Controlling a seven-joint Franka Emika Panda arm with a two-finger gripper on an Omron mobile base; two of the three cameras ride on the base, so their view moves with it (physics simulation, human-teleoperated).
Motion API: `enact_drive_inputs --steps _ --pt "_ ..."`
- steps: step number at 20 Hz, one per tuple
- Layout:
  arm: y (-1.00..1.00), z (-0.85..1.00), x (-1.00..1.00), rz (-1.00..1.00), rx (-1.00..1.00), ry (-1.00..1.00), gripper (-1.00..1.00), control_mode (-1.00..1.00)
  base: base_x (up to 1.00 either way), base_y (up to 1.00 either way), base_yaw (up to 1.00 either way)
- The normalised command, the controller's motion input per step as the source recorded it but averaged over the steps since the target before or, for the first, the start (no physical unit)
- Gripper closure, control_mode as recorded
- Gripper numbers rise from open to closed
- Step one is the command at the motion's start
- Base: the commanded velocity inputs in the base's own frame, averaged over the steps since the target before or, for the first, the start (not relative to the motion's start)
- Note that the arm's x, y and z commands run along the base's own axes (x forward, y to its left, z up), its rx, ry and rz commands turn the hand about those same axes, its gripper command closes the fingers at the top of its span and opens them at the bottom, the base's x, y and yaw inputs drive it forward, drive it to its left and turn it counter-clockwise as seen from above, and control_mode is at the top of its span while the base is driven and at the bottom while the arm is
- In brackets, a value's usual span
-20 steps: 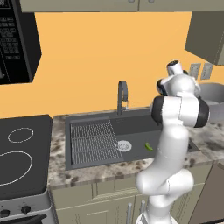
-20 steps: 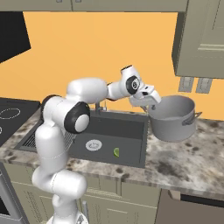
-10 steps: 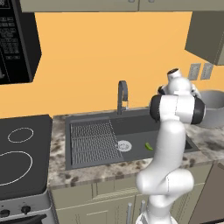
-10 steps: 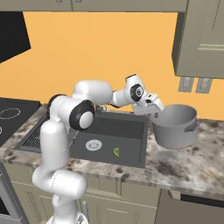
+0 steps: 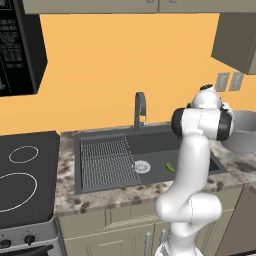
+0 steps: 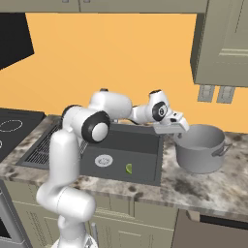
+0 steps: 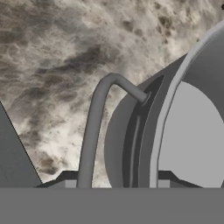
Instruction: Dump the lemon wedge from the pot into the sink. Then turn on the water and wash the lemon wedge. Then turn off the water and put the lemon wedge back in the pot.
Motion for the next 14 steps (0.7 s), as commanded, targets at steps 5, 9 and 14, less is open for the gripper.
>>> enact_drive_inputs --steps 5,9,14 --pt "-0.28 -0.30 0.05 0.03 0.06 0.00 1.00 -1.00 0.00 0.00 0.00" --pt "-0.27 -0.31 0.27 0.04 0.03 0.00 1.00 -1.00 0.00 0.00 0.00" --pt "-0.25 -0.26 0.33 0.05 0.04 0.01 1.00 -1.00 0.00 0.00 0.00"
